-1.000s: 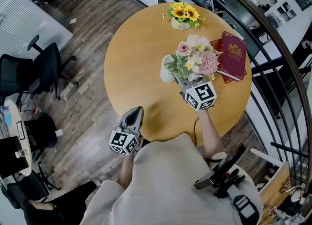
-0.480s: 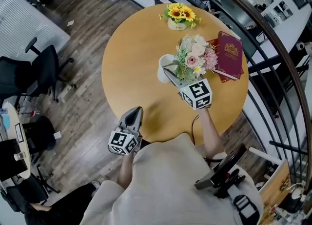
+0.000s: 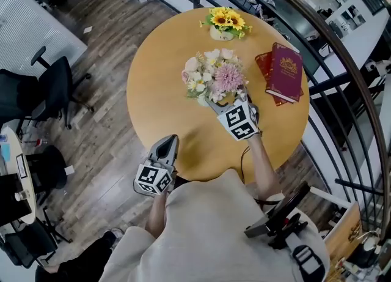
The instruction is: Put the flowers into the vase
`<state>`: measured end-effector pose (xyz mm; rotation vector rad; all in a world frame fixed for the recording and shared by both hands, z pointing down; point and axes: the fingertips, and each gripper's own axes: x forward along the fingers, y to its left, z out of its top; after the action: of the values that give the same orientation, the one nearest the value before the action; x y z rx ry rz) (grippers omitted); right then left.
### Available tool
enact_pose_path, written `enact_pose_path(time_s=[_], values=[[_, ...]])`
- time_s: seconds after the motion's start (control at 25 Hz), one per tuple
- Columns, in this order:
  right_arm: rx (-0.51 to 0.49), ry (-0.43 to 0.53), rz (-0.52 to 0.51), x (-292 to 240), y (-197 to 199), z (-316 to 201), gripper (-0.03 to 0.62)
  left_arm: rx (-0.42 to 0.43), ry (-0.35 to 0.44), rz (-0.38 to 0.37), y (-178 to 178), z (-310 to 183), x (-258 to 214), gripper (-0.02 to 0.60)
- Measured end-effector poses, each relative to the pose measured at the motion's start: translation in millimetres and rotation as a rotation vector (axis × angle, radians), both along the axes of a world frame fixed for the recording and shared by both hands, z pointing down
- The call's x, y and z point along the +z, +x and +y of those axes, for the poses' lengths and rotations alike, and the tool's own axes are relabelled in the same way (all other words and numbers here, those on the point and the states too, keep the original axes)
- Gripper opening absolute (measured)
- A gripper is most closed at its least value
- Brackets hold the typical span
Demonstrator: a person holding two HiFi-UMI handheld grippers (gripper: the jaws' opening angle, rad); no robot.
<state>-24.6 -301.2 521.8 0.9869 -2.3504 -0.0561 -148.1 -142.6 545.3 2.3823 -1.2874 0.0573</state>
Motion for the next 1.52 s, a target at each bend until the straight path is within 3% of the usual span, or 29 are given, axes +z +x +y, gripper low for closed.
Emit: enact_pose_path(time_s=[0.16,0.36,0.8,0.84,1.08,1.36,1.52], values=[[0.051,-0.012,-0.068,6.4,-1.0,-0.5,0.391,-0.001,-0.001,-0.001,-1.0,-0.3,0.0,0.006],[0.151,-0.090,-0.224,25.5,8.8,-5.2,0.391,-0.003,-0.001,-0.002,-2.9,1.9,-0.5,0.006],[0.182,-0.245,-0.269,92.2,17.2,20.3,0.384,-0.003,0.001,-0.016,-5.2,1.6,2.3,0.006],[0.185,-0.238,-0.274,90.9,18.2,22.6,0.360,-0.001,0.001,-0.016,-5.0,2.0,1.8,0.006],[0.239,-0.131,-0.320,66.7,45.2,26.4,0.032,0.027,0.012,-0.018,6.1,1.3,-1.3,0.006],[0.231,-0.059,-0.415,43.3,63.5,42.2,0.011,0.059,0.061,-0.030,30.9,-1.3,-11.4,0.006],[0.236,-0.032,-0.414,28.1,80.3,64.8,0.011,0.083,0.093,-0.033,52.6,8.7,-24.8,0.006]])
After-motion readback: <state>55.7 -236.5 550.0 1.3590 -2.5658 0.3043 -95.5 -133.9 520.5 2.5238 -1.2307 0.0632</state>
